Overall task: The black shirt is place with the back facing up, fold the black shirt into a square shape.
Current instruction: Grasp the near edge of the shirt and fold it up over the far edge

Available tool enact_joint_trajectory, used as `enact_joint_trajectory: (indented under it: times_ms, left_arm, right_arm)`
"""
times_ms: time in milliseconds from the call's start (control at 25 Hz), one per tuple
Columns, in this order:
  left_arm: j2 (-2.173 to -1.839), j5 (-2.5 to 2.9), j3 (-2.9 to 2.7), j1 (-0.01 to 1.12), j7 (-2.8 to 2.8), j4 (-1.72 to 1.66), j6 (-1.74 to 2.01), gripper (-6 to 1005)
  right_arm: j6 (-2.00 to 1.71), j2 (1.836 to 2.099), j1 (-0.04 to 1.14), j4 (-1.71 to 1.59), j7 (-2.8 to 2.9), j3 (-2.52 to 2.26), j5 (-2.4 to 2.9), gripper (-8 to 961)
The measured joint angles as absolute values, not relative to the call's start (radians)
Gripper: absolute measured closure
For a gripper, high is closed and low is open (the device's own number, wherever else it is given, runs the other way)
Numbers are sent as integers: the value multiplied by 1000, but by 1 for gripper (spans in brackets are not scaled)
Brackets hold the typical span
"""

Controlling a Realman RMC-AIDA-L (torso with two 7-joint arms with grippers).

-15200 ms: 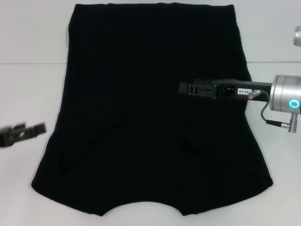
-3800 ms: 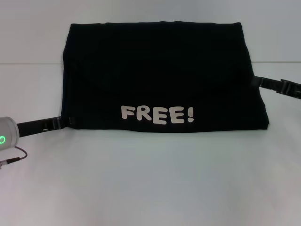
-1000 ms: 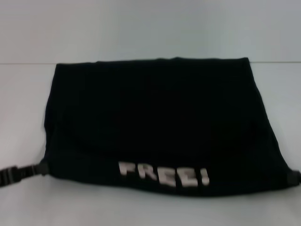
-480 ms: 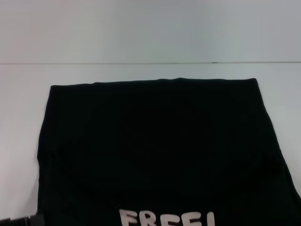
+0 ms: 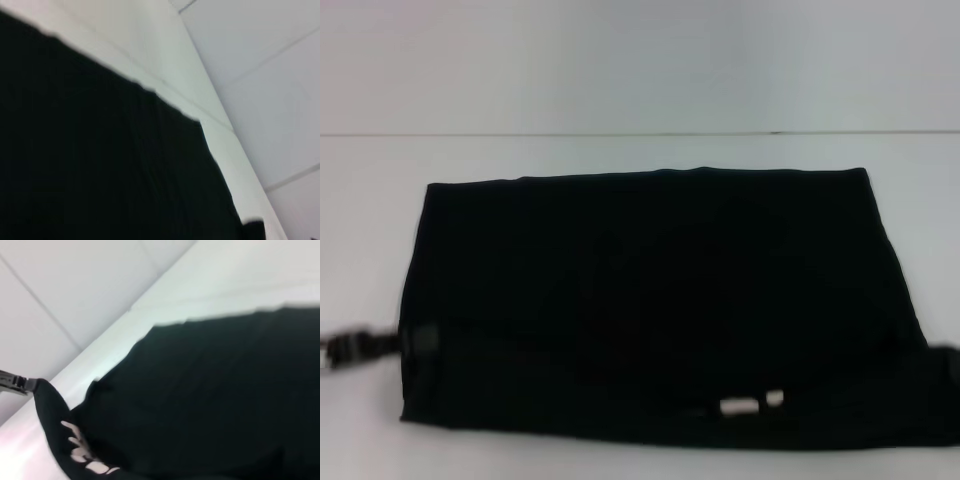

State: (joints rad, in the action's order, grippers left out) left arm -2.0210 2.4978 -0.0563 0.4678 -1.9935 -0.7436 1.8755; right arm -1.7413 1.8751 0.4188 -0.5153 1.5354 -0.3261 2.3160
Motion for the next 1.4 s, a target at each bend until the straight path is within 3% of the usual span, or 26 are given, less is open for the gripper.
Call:
enact_joint_trajectory:
  times_ms: [120, 400, 960, 1400]
  left_arm:
    - [-1972, 2494, -60, 578, -2015, -631, 1733, 903]
    - [-1958, 2493, -96, 753, -2027, -535, 1358, 898]
    - [-1981, 2488, -196, 808, -2015, -476, 938, 888]
    - [-1974, 2412, -200, 811, -2019, -530, 995, 880]
  right_arm:
    - [-1686, 1875, 474, -513, 1542, -297, 2315, 912]
    - [-1394, 1898, 608, -481, 1628, -279, 2315, 911]
    - [-961, 1971, 784, -387, 1702, -360, 2313, 911]
    - [-914, 1969, 872, -399, 1703, -362, 2277, 912]
